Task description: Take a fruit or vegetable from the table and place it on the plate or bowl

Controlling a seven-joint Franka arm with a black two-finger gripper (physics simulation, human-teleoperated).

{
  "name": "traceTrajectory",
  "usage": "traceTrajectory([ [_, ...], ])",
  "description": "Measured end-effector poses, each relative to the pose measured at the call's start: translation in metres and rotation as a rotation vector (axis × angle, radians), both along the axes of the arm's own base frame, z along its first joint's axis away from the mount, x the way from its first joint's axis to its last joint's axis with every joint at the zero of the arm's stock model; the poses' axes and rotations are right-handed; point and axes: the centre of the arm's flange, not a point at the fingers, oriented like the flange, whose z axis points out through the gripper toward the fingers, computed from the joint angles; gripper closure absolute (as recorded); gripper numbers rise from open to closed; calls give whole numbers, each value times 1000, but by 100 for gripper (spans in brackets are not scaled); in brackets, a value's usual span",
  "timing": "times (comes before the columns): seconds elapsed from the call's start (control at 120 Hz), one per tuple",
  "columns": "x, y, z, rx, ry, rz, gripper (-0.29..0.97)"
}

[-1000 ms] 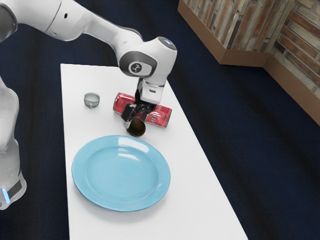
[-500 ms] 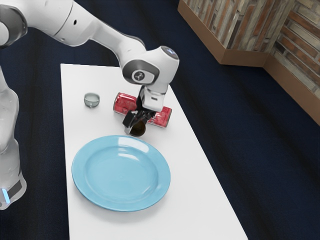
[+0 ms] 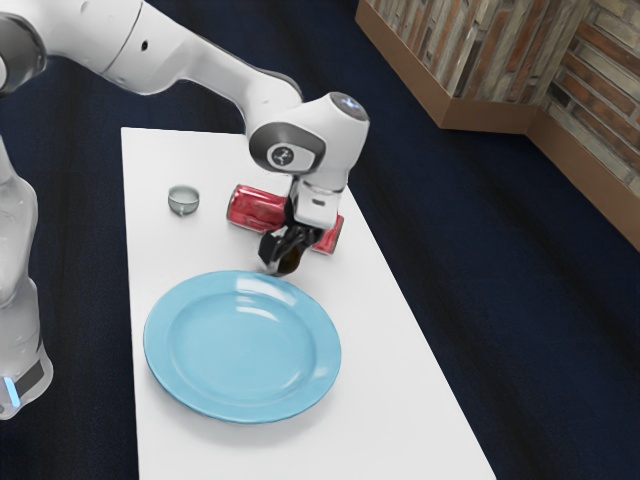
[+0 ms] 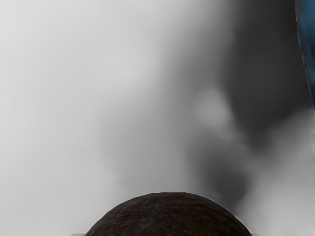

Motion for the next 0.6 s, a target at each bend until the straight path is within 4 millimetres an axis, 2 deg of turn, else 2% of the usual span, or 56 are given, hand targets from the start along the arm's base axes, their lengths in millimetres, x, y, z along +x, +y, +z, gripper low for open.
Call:
traceTrajectory([
  [0.083, 4, -12, 27, 3, -34, -13, 36],
  [0.183, -9, -40, 54, 12, -64, -56, 37],
  [0.292, -48, -90, 80, 40, -100, -140, 41],
  [0.35, -68, -125, 86, 51, -107, -196, 41],
  [0.383, -76, -136, 88, 51, -105, -212, 41],
  [0.5, -87, -145, 83, 45, -76, -210, 42],
  [0.533, -88, -143, 82, 40, -65, -201, 31],
  [0.6, -89, -141, 80, 34, -46, -190, 19],
])
